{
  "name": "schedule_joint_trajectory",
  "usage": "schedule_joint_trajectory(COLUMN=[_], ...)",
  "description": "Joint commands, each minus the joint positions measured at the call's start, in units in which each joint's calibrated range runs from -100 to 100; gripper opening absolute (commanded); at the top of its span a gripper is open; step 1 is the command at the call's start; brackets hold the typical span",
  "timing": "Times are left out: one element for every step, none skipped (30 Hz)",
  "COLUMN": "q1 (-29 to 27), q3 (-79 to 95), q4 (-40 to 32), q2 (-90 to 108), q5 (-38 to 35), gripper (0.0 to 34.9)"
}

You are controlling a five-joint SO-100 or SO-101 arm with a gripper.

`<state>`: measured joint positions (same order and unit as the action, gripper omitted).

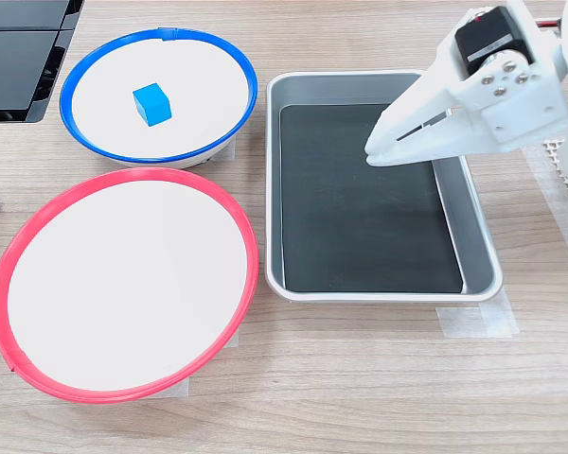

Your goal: Move a blue block from tray to blue dish

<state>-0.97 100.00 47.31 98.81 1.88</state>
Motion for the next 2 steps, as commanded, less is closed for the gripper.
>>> schedule_joint_trajectory(q1=[0.08, 0.08], q3=[0.00, 0.00], q4=[0.11, 0.11], q2=[0.26, 0.26], q5=[-0.05, -0.05], gripper=[0.3, 0.3])
